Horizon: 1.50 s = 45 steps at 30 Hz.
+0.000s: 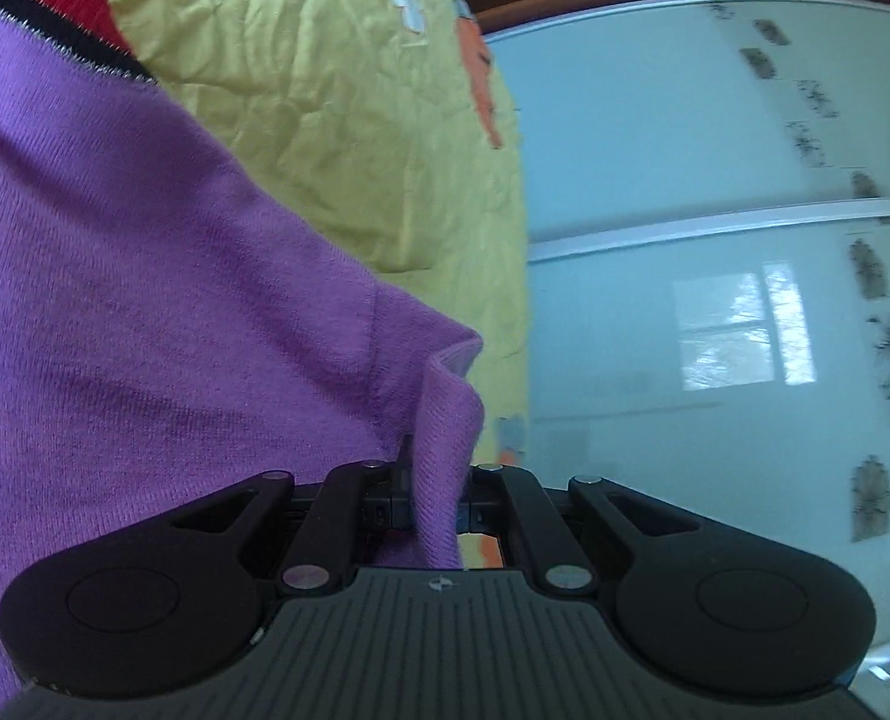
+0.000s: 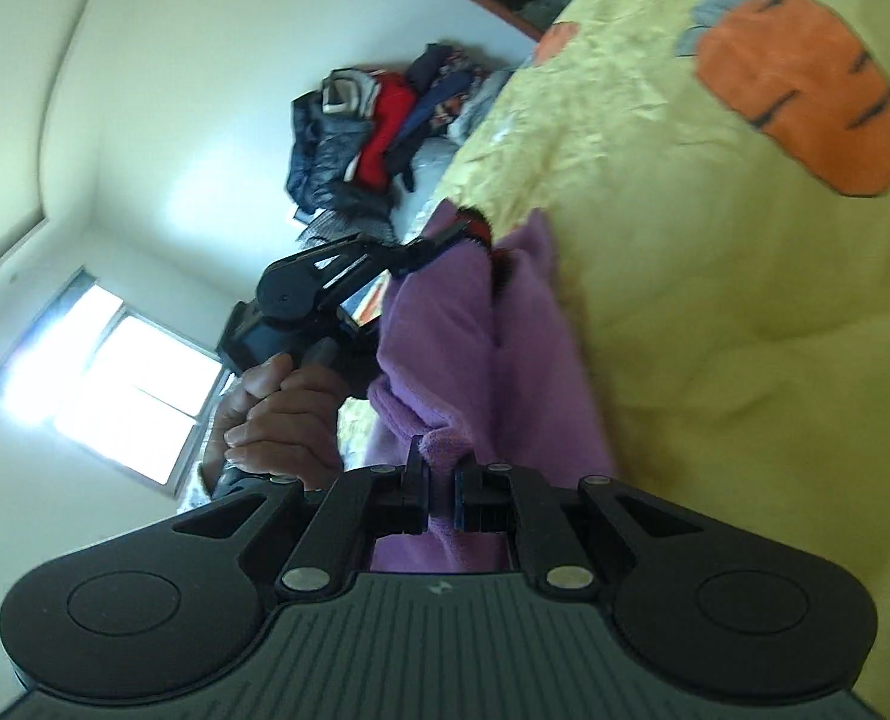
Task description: Fold small clothes
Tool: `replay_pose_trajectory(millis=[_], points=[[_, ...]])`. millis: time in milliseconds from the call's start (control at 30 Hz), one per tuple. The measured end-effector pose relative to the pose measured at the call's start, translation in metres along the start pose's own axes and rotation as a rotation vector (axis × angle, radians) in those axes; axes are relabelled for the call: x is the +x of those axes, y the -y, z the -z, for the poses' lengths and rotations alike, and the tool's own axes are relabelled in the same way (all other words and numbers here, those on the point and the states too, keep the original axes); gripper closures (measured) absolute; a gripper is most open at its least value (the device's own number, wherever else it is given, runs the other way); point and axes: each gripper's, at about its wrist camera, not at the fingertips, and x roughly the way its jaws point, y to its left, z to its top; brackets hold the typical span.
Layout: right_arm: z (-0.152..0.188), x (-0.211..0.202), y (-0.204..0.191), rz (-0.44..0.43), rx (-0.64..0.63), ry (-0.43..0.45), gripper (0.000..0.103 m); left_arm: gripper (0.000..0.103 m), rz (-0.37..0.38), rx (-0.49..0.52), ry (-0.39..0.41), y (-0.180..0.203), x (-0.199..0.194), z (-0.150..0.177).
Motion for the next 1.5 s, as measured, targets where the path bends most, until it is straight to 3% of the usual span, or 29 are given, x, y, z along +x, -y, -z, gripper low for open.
replay_pose_trajectory(millis=[67,100,133,200,233,267,300,333,433,533,667,700,767,800,933,1033,1100,1167,1233,1333,1400,1500], points=[[-0.002,0.004,0.011,0.043,0.016,-0.036,0.093,0.091,-0.044,0.012,0.012,0.001,0.004,-0.001],[0.000,0.001,0.009,0.090,-0.006,-0.048,0.089,0.078,-0.062,0.013,0.001,0.003,0.007,-0.003],[0.001,-0.002,0.006,0.137,-0.030,-0.044,0.085,0.073,-0.067,0.011,0.002,0.008,0.006,-0.006],[-0.001,-0.014,-0.001,0.148,-0.073,-0.043,0.072,0.045,-0.077,0.037,0.040,0.027,-0.012,-0.009],[-0.003,-0.022,-0.007,0.157,-0.116,-0.025,0.066,0.039,-0.087,0.080,0.081,0.041,-0.030,-0.007],[-0.005,-0.030,-0.013,0.178,-0.176,-0.003,0.052,0.025,-0.096,0.130,0.124,0.053,-0.052,-0.003],[-0.008,-0.036,-0.020,0.203,-0.234,0.025,0.045,0.014,-0.109,0.179,0.156,0.062,-0.074,0.004],[-0.012,-0.041,-0.026,0.209,-0.282,0.045,0.045,0.011,-0.143,0.224,0.183,0.067,-0.093,0.014],[-0.032,-0.025,-0.040,0.139,-0.372,0.017,0.045,0.009,-0.295,0.345,0.196,0.064,-0.126,0.057],[-0.052,0.021,-0.052,0.105,-0.461,-0.060,0.045,0.011,-0.376,0.438,0.199,0.047,-0.131,0.107],[-0.073,0.079,-0.048,0.003,-0.412,-0.232,0.045,0.014,-0.490,0.621,0.184,0.030,-0.112,0.168],[-0.079,0.095,-0.044,0.009,-0.416,-0.291,0.048,0.014,-0.551,0.696,0.203,0.029,-0.107,0.183],[-0.090,0.117,-0.040,0.162,-0.498,-0.273,0.048,0.014,-0.632,0.833,0.194,0.026,-0.095,0.206],[-0.095,0.124,-0.036,0.182,-0.534,-0.278,0.049,0.014,-0.658,0.864,0.200,0.023,-0.092,0.212],[-0.115,0.126,-0.030,0.144,-0.487,-0.290,0.049,0.013,-0.753,0.992,0.216,0.013,-0.085,0.238],[-0.119,0.092,-0.051,0.120,-0.507,-0.225,0.046,0.020,-0.703,0.904,0.214,0.020,-0.104,0.238],[-0.111,0.067,-0.059,0.094,-0.533,-0.218,0.046,0.019,-0.621,0.913,0.258,0.031,-0.117,0.241],[-0.088,0.042,-0.064,0.119,-0.574,-0.198,0.046,0.017,-0.587,0.961,0.291,0.040,-0.117,0.245],[-0.065,0.028,-0.061,0.086,-0.574,-0.215,0.046,0.013,-0.608,0.990,0.249,0.040,-0.103,0.241],[-0.033,0.033,-0.053,0.087,-0.608,-0.319,0.047,0.020,-0.662,0.930,0.144,0.018,-0.083,0.234],[-0.015,0.036,-0.044,0.178,-0.719,-0.363,0.050,0.015,-0.672,0.973,0.165,0.010,-0.085,0.243],[-0.023,0.028,-0.053,0.186,-0.743,-0.392,0.049,0.013,-0.687,0.945,0.149,0.008,-0.095,0.244]])
